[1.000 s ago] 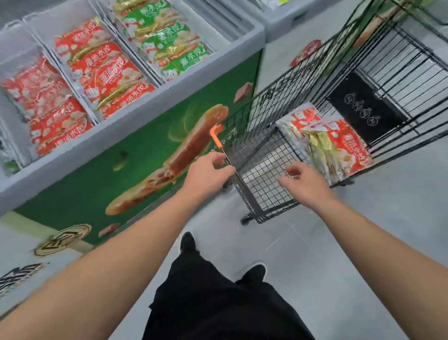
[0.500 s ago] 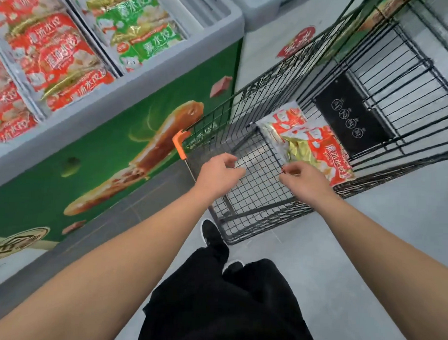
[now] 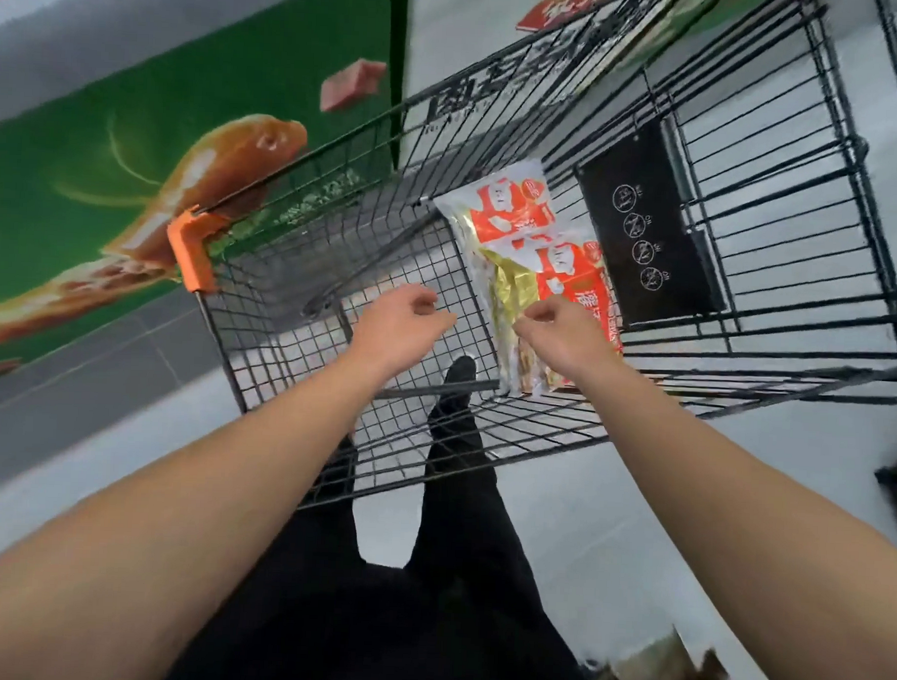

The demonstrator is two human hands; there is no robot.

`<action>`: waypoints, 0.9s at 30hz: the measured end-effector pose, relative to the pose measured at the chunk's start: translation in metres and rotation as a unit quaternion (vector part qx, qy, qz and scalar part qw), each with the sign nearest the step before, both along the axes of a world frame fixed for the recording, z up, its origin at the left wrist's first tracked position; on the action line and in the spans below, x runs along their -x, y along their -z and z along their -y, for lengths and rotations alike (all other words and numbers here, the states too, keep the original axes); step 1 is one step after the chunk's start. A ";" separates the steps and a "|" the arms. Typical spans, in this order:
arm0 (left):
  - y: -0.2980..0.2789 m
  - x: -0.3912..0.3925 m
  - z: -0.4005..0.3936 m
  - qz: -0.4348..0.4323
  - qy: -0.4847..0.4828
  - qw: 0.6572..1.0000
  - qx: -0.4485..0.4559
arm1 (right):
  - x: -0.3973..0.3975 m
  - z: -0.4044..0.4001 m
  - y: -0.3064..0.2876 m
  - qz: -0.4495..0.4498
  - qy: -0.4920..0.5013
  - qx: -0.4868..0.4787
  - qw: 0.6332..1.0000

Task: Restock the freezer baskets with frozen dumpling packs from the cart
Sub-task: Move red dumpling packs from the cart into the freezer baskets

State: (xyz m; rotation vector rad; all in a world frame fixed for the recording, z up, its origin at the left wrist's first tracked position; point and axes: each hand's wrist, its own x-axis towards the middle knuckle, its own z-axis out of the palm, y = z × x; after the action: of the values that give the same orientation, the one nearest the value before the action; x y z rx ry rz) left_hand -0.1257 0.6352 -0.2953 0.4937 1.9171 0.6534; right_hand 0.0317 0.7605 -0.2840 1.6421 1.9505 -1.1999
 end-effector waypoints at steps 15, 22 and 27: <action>0.124 -0.047 -0.205 -0.132 0.205 0.969 0.049 | -0.061 -0.125 0.146 0.071 -0.159 -0.070 0.982; 0.176 -0.057 -0.224 -0.119 0.264 0.953 0.082 | -0.078 -0.109 0.152 0.045 -0.216 -0.046 0.974; 0.170 -0.044 -0.197 -0.080 0.084 0.991 0.064 | -0.075 -0.112 0.151 -0.030 -0.169 -0.084 0.982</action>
State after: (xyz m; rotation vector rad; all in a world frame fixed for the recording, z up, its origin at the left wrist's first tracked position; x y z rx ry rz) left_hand -0.0813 0.8321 -0.4655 0.6341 2.0259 0.3875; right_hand 0.1070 0.8728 -0.4347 1.2862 2.3081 -0.9864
